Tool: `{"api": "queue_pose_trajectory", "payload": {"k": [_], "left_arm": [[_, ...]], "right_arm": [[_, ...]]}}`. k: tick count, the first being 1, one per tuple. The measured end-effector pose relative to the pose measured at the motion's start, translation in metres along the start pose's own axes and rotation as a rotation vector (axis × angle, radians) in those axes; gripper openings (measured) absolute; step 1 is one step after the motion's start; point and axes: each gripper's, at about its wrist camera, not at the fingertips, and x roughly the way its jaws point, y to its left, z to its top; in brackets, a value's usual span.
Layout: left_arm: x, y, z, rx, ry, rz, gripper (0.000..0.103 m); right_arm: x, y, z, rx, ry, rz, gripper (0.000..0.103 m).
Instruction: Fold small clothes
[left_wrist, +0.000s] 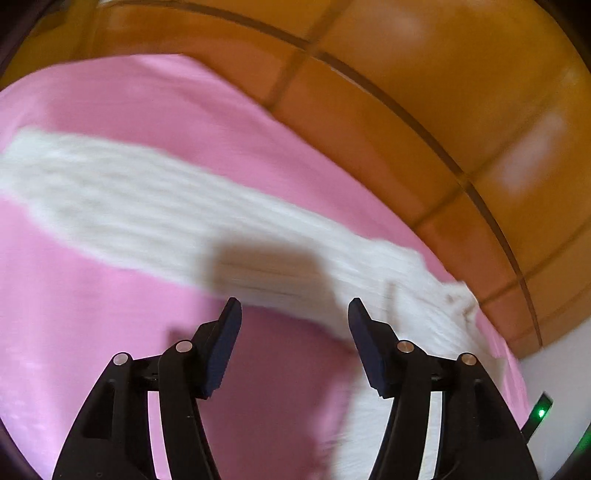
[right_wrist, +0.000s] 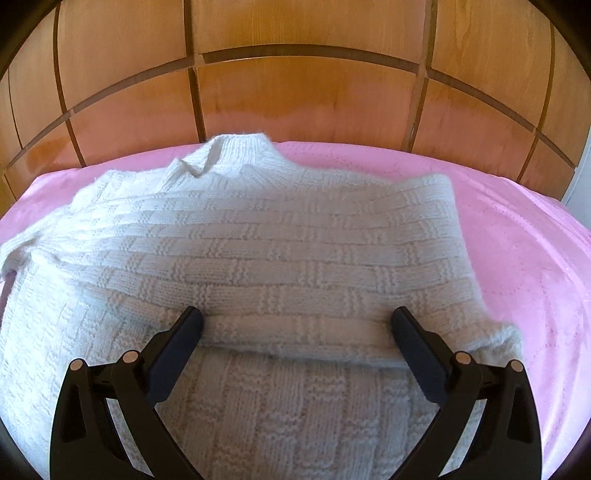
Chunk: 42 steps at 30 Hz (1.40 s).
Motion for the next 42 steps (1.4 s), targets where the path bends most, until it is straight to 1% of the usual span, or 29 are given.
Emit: {"api": "queue_pose_trajectory", "payload": {"k": [3,4,5,6,8,9,14,15,16,17,18,19,20,22,24,25,28,31,33,34,36,38,42], "left_arm": [[-0.019,0.058,0.013,-0.161,-0.017,0.044,0.059],[-0.026,0.084,0.018,-0.250,-0.020,0.041,0.059],[-0.030,0.103,0.021,-0.319,-0.030,0.031,0.059],[-0.037,0.127,0.025,-0.405,-0.057,0.015,0.058],[-0.046,0.154,0.031,-0.496,-0.095,-0.018,0.056],[-0.051,0.168,0.036,-0.538,-0.117,-0.020,0.056],[-0.052,0.194,0.060,-0.597,-0.152,0.002,0.056],[-0.051,0.197,0.064,-0.598,-0.153,0.007,0.047],[-0.049,0.197,0.069,-0.588,-0.155,0.044,0.040],[-0.047,0.197,0.074,-0.579,-0.155,0.067,0.026],[-0.045,0.198,0.077,-0.569,-0.155,0.070,0.015],[-0.044,0.196,0.081,-0.554,-0.154,0.073,0.010],[-0.045,0.192,0.083,-0.536,-0.155,0.070,0.008],[-0.049,0.184,0.089,-0.468,-0.167,0.053,0.007],[-0.055,0.163,0.093,-0.393,-0.178,0.032,0.007],[-0.058,0.146,0.093,-0.345,-0.183,-0.003,0.007],[-0.058,0.104,0.087,-0.231,-0.180,-0.053,0.007],[-0.053,0.052,0.072,-0.108,-0.156,-0.121,0.007],[-0.044,0.012,0.059,-0.031,-0.128,-0.170,0.007],[-0.040,0.000,0.055,-0.011,-0.116,-0.187,0.007],[-0.025,-0.039,0.037,0.067,-0.075,-0.222,0.007],[-0.008,-0.069,0.022,0.126,-0.026,-0.244,0.007],[0.020,-0.109,-0.010,0.214,0.058,-0.245,0.007]], "right_arm": [[-0.001,0.001,-0.001,-0.001,-0.004,-0.005,0.101],[-0.001,0.001,-0.001,-0.002,-0.004,-0.005,0.101],[0.000,0.000,-0.001,-0.003,-0.004,-0.003,0.101],[-0.001,0.000,-0.001,-0.002,-0.005,-0.004,0.101],[-0.001,0.000,-0.001,-0.003,-0.006,-0.005,0.101],[-0.001,0.000,-0.001,-0.003,-0.006,-0.006,0.101],[-0.001,0.001,-0.001,-0.005,-0.007,-0.010,0.101],[-0.001,0.001,-0.001,-0.006,-0.007,-0.013,0.101],[-0.001,0.001,-0.001,-0.007,-0.008,-0.017,0.101],[-0.002,0.002,-0.001,-0.009,-0.008,-0.020,0.101],[-0.002,0.002,-0.001,-0.010,-0.009,-0.024,0.101],[-0.001,0.002,0.000,-0.012,-0.009,-0.025,0.101],[-0.001,0.003,-0.001,-0.012,-0.010,-0.027,0.101],[-0.001,0.004,-0.001,-0.012,-0.011,-0.032,0.101],[-0.001,0.004,-0.001,-0.013,-0.012,-0.037,0.101],[-0.001,0.004,-0.001,-0.013,-0.012,-0.038,0.101],[-0.001,0.004,-0.001,-0.012,-0.012,-0.037,0.101],[0.000,0.004,-0.001,-0.012,-0.013,-0.037,0.101],[0.000,0.005,-0.001,-0.010,-0.013,-0.037,0.101],[0.000,0.005,-0.001,-0.009,-0.014,-0.036,0.101],[0.000,0.005,-0.002,-0.006,-0.014,-0.036,0.101],[0.000,0.005,-0.002,-0.002,-0.015,-0.034,0.101],[-0.001,0.004,-0.003,0.005,-0.017,-0.027,0.101]]}}
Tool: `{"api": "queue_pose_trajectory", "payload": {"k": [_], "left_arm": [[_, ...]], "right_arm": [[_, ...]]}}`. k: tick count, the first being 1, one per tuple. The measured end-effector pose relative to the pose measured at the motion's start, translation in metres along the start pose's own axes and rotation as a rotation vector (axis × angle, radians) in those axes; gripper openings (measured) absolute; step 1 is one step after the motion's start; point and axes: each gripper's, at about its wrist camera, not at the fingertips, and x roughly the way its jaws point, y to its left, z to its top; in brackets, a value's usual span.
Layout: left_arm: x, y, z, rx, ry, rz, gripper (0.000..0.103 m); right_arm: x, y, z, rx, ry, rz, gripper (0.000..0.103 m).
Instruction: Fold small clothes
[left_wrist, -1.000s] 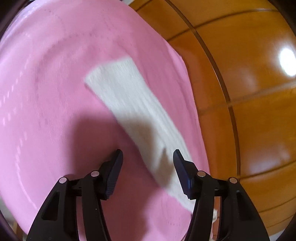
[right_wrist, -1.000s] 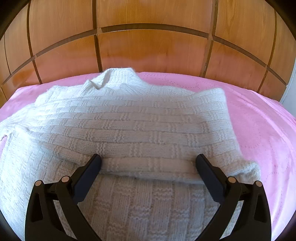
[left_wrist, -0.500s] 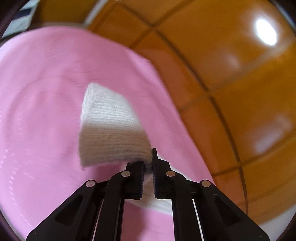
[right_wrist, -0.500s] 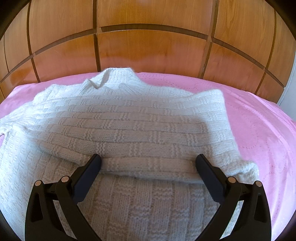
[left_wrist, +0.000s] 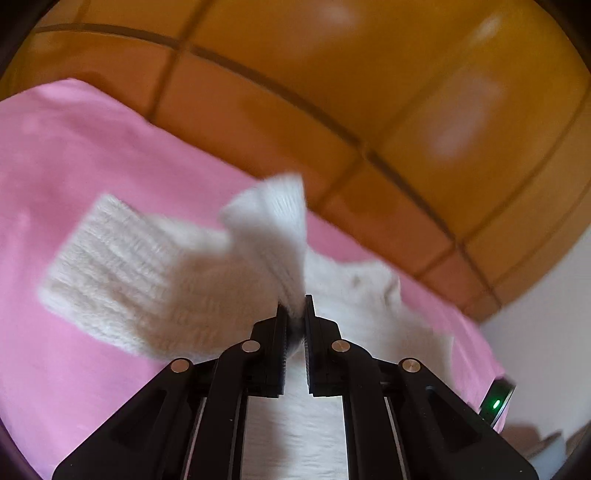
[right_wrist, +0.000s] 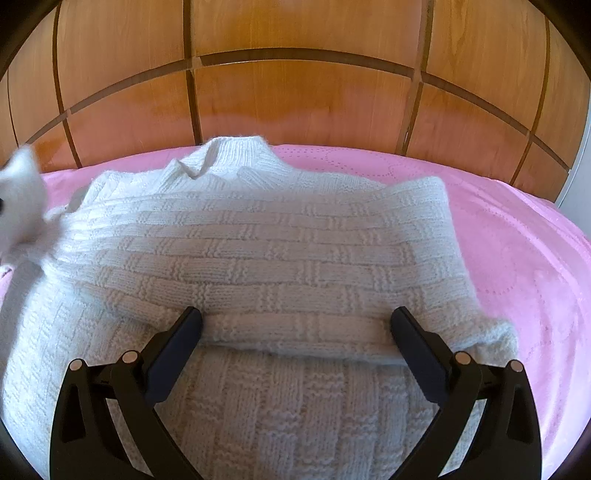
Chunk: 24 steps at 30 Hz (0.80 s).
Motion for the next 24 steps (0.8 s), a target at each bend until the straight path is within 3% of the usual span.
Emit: {"api": "queue_pose_trajectory", "payload": {"k": [1,2,3,5,12,14,16,20,24], "left_arm": [[0.008,-0.008,-0.007,0.027,0.024,0.009,0.007],[0.013,-0.010,-0.009,0.044,0.036,0.016,0.015],[0.015,-0.014,-0.015,0.070,0.051,0.018,0.033],[0.010,-0.016,-0.028,0.091,0.053,0.014,0.051],[-0.014,-0.014,-0.071,0.188,0.004,0.123,0.051],[-0.017,-0.007,-0.081,0.196,0.002,0.141,0.051],[-0.013,0.001,-0.089,0.185,0.023,0.145,0.051],[-0.009,0.012,-0.100,0.181,0.010,0.149,0.052],[-0.009,0.012,-0.105,0.207,-0.003,0.135,0.059]], "right_arm": [[0.000,0.000,0.000,0.003,-0.001,0.003,0.101],[0.000,-0.001,0.000,0.004,-0.002,0.006,0.101],[0.000,-0.002,0.000,0.006,-0.003,0.010,0.101],[0.000,-0.003,0.000,0.010,-0.004,0.015,0.101],[-0.005,-0.002,0.003,0.023,0.003,0.026,0.101],[-0.010,0.002,0.007,0.015,-0.002,0.049,0.096],[-0.018,0.010,0.013,0.048,0.000,0.156,0.093],[-0.020,0.051,0.029,0.098,0.084,0.502,0.075],[0.000,0.101,0.041,0.083,0.171,0.602,0.067]]}}
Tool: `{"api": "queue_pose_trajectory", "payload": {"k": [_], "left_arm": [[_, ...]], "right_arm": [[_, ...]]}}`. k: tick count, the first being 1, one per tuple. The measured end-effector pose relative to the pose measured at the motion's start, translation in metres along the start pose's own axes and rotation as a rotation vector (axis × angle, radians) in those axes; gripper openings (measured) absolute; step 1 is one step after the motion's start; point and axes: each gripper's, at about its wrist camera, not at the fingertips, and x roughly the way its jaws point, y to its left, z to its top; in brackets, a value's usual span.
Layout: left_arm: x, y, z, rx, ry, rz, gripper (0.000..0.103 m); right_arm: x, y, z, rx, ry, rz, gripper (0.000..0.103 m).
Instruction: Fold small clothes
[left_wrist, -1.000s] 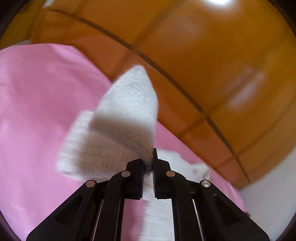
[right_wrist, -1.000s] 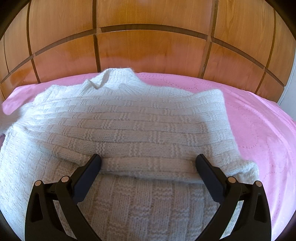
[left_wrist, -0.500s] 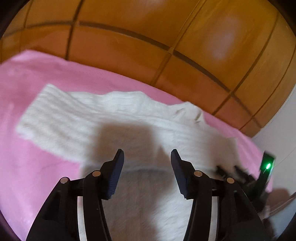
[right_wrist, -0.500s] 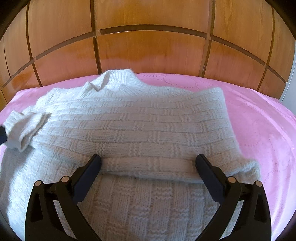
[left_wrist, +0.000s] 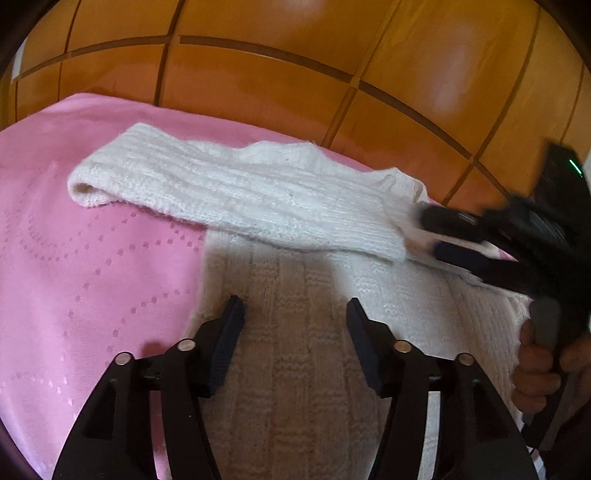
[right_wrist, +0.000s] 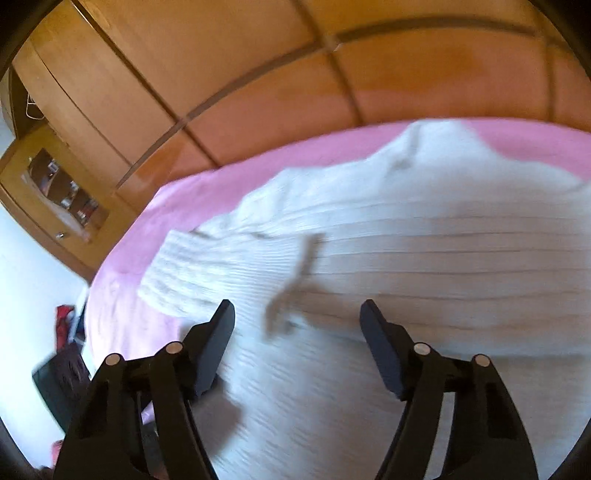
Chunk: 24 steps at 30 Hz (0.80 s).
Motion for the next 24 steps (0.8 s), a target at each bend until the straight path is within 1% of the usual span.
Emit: {"api": "queue_pose_trajectory", "payload": {"k": [1,2,3,4,5,7,8,9,11,14,15,16,19,21,23,24], "left_arm": [[0.001,-0.001,-0.001,0.008,-0.006,0.004,0.059],[0.001,-0.001,-0.002,0.011,-0.009,0.005,0.060],[0.001,-0.001,-0.002,0.011,-0.010,-0.003,0.062],[0.000,0.000,-0.002,0.010,-0.013,-0.009,0.062],[0.000,0.001,-0.003,0.007,-0.016,-0.013,0.062],[0.000,0.003,-0.004,0.001,-0.018,-0.020,0.062],[0.000,0.003,-0.005,-0.002,-0.019,-0.024,0.062],[0.000,0.004,-0.005,-0.005,-0.020,-0.028,0.062],[-0.002,0.006,-0.007,-0.010,-0.020,-0.034,0.062],[-0.002,0.006,-0.007,-0.008,-0.020,-0.032,0.062],[-0.002,0.006,-0.007,-0.009,-0.020,-0.032,0.062],[-0.002,0.006,-0.007,-0.009,-0.020,-0.032,0.062],[-0.002,0.005,-0.007,-0.006,-0.019,-0.030,0.062],[-0.002,0.004,-0.008,-0.003,-0.018,-0.026,0.062],[0.000,0.002,-0.008,0.000,-0.018,-0.022,0.062],[0.001,0.001,-0.008,0.001,-0.017,-0.020,0.062]], "right_arm": [[0.013,0.005,0.004,0.000,0.019,-0.010,0.062],[0.027,0.011,0.008,-0.004,0.041,-0.028,0.053],[0.036,0.016,0.011,-0.009,0.056,-0.038,0.047],[0.041,0.019,0.013,-0.015,0.067,-0.046,0.035],[0.047,0.025,0.017,-0.028,0.081,-0.056,0.018],[0.046,0.036,0.024,-0.046,0.083,-0.061,0.006],[0.039,0.041,0.029,-0.060,0.058,-0.054,0.006],[0.025,0.049,0.037,-0.081,0.009,-0.039,0.006],[0.004,0.058,0.046,-0.106,-0.057,-0.034,0.006],[-0.038,0.059,0.060,-0.124,-0.183,-0.081,0.006],[-0.049,0.056,0.063,-0.116,-0.208,-0.091,0.006],[-0.063,0.048,0.067,-0.106,-0.246,-0.114,0.006],[-0.090,0.021,0.069,-0.059,-0.309,-0.175,0.006],[-0.103,-0.006,0.066,-0.010,-0.329,-0.217,0.006],[-0.110,-0.030,0.060,0.033,-0.334,-0.254,0.006],[-0.113,-0.049,0.055,0.072,-0.333,-0.274,0.006]]}}
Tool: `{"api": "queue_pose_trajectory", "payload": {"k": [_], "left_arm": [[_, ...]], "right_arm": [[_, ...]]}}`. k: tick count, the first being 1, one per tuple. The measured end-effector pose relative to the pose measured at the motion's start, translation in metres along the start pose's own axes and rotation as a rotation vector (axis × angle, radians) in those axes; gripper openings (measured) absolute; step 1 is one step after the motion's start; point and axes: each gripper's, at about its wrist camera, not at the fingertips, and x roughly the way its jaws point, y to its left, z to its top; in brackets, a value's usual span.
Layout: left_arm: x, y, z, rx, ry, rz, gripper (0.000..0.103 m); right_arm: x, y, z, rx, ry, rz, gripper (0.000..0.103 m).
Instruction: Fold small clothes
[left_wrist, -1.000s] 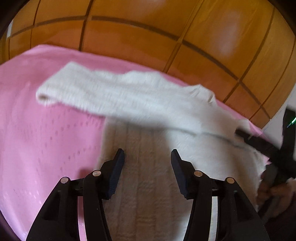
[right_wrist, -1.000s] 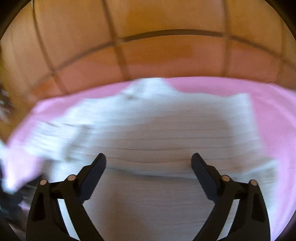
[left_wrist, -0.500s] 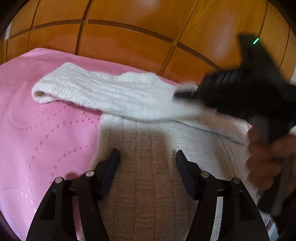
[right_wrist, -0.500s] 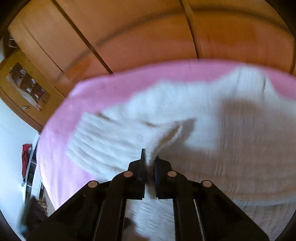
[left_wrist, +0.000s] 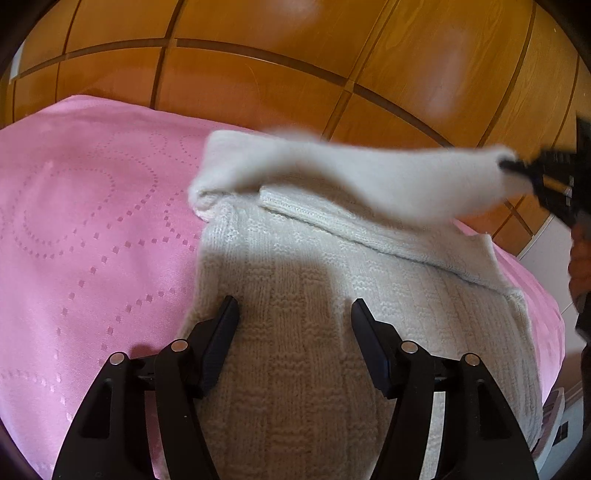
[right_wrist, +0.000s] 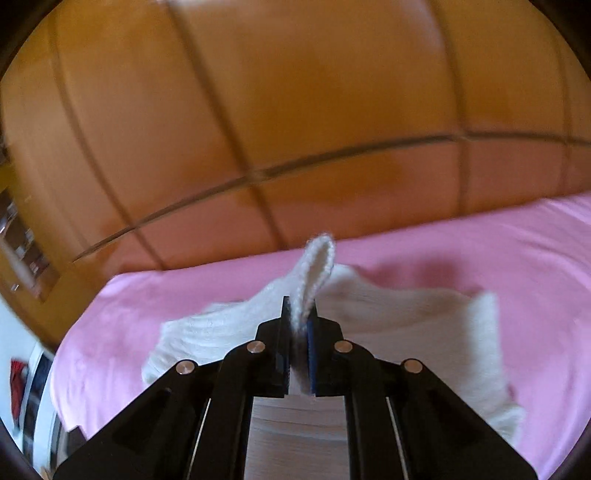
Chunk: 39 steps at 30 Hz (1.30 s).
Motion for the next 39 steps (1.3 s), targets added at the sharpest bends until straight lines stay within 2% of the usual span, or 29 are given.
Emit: {"api": "queue_pose_trajectory", "payload": {"k": [3,10,15,17,19,21,22,23,25,27,29,30,35,39], "left_arm": [[0.002,-0.004,0.000,0.012,0.005,-0.001,0.066],[0.006,-0.009,0.002,0.028,0.017,0.023,0.066],[0.011,-0.014,0.009,0.053,0.050,0.051,0.066],[0.008,-0.012,0.017,0.037,0.088,0.023,0.066],[0.001,0.002,0.031,-0.067,0.097,-0.076,0.066],[-0.001,0.020,0.046,-0.172,0.099,-0.136,0.066],[-0.002,0.035,0.059,-0.244,0.089,-0.163,0.066],[-0.003,0.043,0.066,-0.278,0.078,-0.176,0.066],[0.000,0.062,0.085,-0.348,0.058,-0.193,0.070],[0.010,0.075,0.100,-0.388,0.074,-0.215,0.070],[0.027,0.088,0.112,-0.442,0.105,-0.214,0.070],[0.036,0.092,0.116,-0.463,0.123,-0.226,0.070],[0.092,0.102,0.127,-0.582,0.246,-0.328,0.070],[0.121,0.096,0.137,-0.595,0.294,-0.381,0.070]], "right_arm": [[0.007,-0.038,-0.014,0.062,0.029,-0.063,0.006],[0.026,-0.113,-0.053,0.190,0.113,-0.181,0.006],[0.032,-0.122,-0.062,0.183,0.106,-0.187,0.006],[0.032,-0.122,-0.062,0.183,0.106,-0.183,0.006],[0.026,-0.124,-0.065,0.170,0.106,-0.186,0.006],[0.021,-0.122,-0.065,0.148,0.104,-0.192,0.010],[0.019,-0.120,-0.064,0.134,0.098,-0.197,0.020],[0.015,-0.118,-0.063,0.123,0.092,-0.209,0.038],[0.006,-0.111,-0.060,0.103,0.052,-0.240,0.059],[-0.006,-0.097,-0.056,0.060,-0.004,-0.262,0.060],[-0.008,-0.083,-0.054,0.027,-0.015,-0.236,0.069],[-0.007,-0.074,-0.053,0.006,-0.015,-0.221,0.070],[0.016,-0.038,-0.059,-0.111,0.028,-0.192,0.073],[0.034,-0.032,-0.067,-0.133,0.070,-0.197,0.073]]}}
